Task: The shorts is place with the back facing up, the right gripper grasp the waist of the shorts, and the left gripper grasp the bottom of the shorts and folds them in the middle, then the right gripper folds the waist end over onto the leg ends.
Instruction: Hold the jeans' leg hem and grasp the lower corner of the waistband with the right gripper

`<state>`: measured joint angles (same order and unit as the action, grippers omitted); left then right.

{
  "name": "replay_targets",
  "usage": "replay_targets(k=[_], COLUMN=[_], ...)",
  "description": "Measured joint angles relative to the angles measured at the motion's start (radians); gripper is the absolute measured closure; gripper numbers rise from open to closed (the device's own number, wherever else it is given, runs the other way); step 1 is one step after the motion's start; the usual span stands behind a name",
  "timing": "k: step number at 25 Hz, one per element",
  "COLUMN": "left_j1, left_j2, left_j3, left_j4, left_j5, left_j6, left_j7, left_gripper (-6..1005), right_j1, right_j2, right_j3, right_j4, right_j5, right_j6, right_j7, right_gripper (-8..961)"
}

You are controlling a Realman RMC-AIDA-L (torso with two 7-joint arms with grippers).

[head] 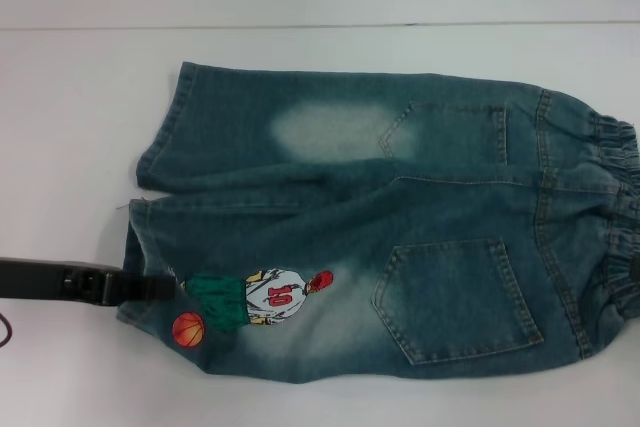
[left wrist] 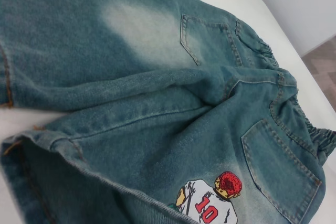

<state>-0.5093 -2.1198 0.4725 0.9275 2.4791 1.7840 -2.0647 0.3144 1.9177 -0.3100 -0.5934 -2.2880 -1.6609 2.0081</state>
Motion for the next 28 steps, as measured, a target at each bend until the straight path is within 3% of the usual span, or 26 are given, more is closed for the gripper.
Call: replay_targets(k=[24, 28], left_j1=[-0.015, -0.015], left_j2=[0.002, 0.001], left_j3=[0.000, 0.000], left_j4=[-0.024, -0.024], left_j5=[0.000, 0.000], left_j6=[-0.001, -0.001], left_j7=[0.000, 0.000], left_gripper=[923, 923], right_j1=[0.029, 0.030], right_j2=[0.005, 0.012], right_j3=[-0.006, -0.012], right_j4=[-0.022, -0.037], right_j5=[-0.040, -0.045], right_j6=[0.001, 0.014], right_j7=[-0.067, -0.108], right_gripper=[94, 251])
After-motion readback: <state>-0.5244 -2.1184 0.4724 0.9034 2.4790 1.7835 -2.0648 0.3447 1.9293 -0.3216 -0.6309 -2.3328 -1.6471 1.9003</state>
